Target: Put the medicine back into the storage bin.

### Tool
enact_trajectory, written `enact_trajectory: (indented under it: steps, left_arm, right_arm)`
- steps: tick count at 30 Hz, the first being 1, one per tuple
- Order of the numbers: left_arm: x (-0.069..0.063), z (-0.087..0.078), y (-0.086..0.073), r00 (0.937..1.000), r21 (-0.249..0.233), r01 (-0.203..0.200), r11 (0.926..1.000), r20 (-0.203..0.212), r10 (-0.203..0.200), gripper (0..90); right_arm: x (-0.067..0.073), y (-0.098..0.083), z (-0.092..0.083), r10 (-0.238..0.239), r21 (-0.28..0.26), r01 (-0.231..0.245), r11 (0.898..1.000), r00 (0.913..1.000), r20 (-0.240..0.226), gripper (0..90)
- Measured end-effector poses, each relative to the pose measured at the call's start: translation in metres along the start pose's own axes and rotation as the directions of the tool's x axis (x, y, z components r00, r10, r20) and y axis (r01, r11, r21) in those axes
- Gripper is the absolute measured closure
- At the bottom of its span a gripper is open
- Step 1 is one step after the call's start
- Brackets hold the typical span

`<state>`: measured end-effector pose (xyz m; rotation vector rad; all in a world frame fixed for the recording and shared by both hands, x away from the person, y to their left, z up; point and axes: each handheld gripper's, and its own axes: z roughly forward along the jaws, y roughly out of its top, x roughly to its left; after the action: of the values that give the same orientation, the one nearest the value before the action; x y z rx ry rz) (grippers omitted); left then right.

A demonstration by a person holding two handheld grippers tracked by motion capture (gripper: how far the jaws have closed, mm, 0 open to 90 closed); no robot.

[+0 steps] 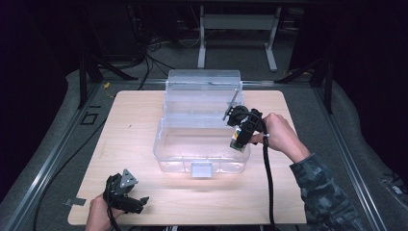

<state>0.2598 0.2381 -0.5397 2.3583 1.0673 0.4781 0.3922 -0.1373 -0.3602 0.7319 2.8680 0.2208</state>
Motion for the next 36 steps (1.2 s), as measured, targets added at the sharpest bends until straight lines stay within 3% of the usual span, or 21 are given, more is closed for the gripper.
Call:
enact_trajectory:
  steps: [10,13,14,15,16,18,25,26,27,29,36]
  left_arm:
    - [-0.001,-0.001,-0.001,1.0,0.007,0.002,1.0,-0.008,-0.002,1.5]
    - [-0.001,-0.002,-0.003,0.9999,0.006,0.006,1.0,-0.008,-0.006,1.5]
    - [-0.002,-0.002,-0.003,0.9999,0.006,0.007,1.0,-0.009,-0.007,1.5]
    - [-0.002,-0.003,-0.004,0.9999,0.006,0.005,1.0,-0.015,-0.005,1.5]
    - [-0.002,-0.004,-0.005,0.9999,0.003,0.007,1.0,-0.014,-0.007,1.6]
    - [-0.002,-0.005,-0.007,0.9998,0.003,0.009,1.0,-0.018,-0.009,1.6]
    - [-0.001,-0.007,-0.012,0.9995,0.004,0.023,0.9997,-0.02,-0.023,1.7]
    - [-0.001,-0.007,-0.013,0.9993,0.006,0.027,0.9996,-0.026,-0.027,1.7]
    - [-0.001,-0.008,-0.014,0.9992,0.005,0.029,0.9996,-0.026,-0.029,1.7]
    - [-0.001,-0.01,-0.015,0.9991,0.007,0.03,0.9995,-0.03,-0.029,1.8]
    - [-0.002,-0.007,-0.014,0.9994,0.01,0.028,0.9995,-0.019,-0.028,2.0]
  right_arm:
    - [-0.005,0.014,0.013,0.004,0.03,-0.004,1.0,1.0,-0.007,45.9]
    - [-0.006,0.017,0.02,0.009,0.017,-0.009,1.0,0.9999,-0.014,46.0]
    - [-0.007,0.018,0.021,0.01,0.037,-0.009,0.999,0.9997,-0.024,46.0]
    - [-0.006,0.019,0.023,0.009,0.038,-0.008,0.999,0.9999,-0.012,46.0]
    - [-0.007,0.02,0.025,0.011,0.019,-0.011,1.0,0.9995,-0.028,46.0]
    - [-0.008,0.023,0.026,0.011,0.046,-0.01,0.999,0.9995,-0.03,45.9]
    - [-0.007,0.025,0.035,0.008,0.054,-0.006,0.999,0.9992,-0.039,45.9]
    - [-0.006,0.025,0.036,0.001,0.061,0.0,0.998,1.0,-0.009,45.9]
    - [-0.006,0.025,0.039,0.005,0.058,-0.002,0.998,0.9991,-0.043,45.8]
    - [-0.005,0.026,0.044,0.0,0.047,0.002,0.999,0.9992,-0.039,45.9]
    - [-0.009,0.029,0.06,0.005,0.095,0.002,0.995,0.9979,-0.065,45.8]
